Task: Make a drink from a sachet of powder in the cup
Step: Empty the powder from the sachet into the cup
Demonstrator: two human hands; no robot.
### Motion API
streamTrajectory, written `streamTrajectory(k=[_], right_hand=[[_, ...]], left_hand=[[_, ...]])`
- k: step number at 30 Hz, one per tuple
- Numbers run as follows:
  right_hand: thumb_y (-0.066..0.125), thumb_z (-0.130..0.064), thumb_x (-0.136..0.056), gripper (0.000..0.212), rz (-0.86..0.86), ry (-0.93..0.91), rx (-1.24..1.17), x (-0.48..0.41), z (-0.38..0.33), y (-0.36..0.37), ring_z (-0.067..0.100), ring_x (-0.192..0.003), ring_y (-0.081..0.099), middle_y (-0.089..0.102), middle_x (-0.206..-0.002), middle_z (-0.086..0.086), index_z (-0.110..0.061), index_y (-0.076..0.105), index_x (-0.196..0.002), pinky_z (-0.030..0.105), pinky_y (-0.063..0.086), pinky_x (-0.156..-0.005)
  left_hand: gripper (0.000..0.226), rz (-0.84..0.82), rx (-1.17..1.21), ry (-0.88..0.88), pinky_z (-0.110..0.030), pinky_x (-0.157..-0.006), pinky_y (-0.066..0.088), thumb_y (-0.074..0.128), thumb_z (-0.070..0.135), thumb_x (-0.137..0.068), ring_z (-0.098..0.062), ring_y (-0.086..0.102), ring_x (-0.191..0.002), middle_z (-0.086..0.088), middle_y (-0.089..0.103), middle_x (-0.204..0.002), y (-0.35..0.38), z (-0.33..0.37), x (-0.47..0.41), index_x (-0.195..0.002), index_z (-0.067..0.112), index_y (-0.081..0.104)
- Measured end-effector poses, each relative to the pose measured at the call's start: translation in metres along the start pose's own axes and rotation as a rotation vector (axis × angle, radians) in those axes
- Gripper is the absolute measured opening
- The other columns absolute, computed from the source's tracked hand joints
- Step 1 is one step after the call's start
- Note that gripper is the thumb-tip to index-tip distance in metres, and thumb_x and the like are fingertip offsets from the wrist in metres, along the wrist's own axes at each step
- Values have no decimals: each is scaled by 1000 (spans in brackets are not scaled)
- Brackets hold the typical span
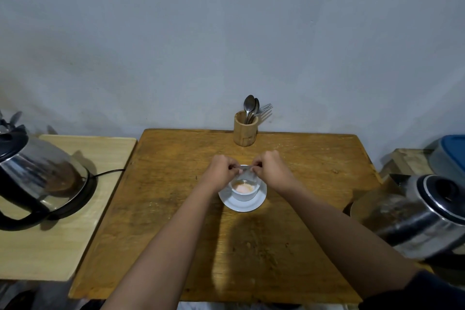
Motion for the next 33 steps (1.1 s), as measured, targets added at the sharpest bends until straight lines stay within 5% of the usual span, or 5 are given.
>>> streamTrajectory(k=[4, 13, 21, 27, 33], right_hand=[[68, -13, -82, 7, -70, -40, 38, 1, -11, 4, 22, -78, 65, 72, -85, 8, -10, 74, -84, 39, 54, -71], [64, -26, -85, 11, 70, -53, 225, -3, -22, -14, 21, -86, 64, 73, -91, 2, -22, 74, -90, 28, 47, -64], [63, -22, -85, 11, 78, 2, 152, -2, -16, -18, 21, -81, 63, 71, -84, 2, -18, 73, -85, 29, 46, -61], [62, -16, -84, 22, -15, 62, -22, -2, -3, -1, 18, -63, 52, 57, -64, -1, -20, 59, -62, 32, 42, -57], [60, -15, -85, 14, 75, 69, 6, -2, 2, -5, 24, -74, 62, 66, -75, 6, -15, 65, -73, 34, 47, -60]], left_hand=[[17, 51, 44, -19, -35, -76, 50, 62, 11, -86, -18, 59, -80, -9, 69, -88, -5, -4, 0, -97, 5, 73], [15, 132, 172, -89, -25, -52, 34, 63, 13, -85, -11, 43, -55, -2, 58, -65, -13, -9, 1, -75, 4, 71], [17, 152, 189, -88, -26, -59, 37, 65, 14, -83, -14, 47, -61, -3, 59, -66, -11, -8, -2, -71, 3, 70], [13, 177, 143, -83, -30, -70, 46, 67, 11, -83, -16, 57, -77, -5, 65, -82, -11, -5, -4, -90, 3, 73], [11, 134, 199, -75, -22, -54, 35, 64, 11, -85, -8, 45, -59, 4, 53, -62, -6, -3, -2, -74, 11, 65]])
Point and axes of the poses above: each hand's wrist, its own x-axis away from the middle knuckle, its own y-axis out of the palm, z = x × y, the point moved 9 cm from there along -x, towards the middle knuckle
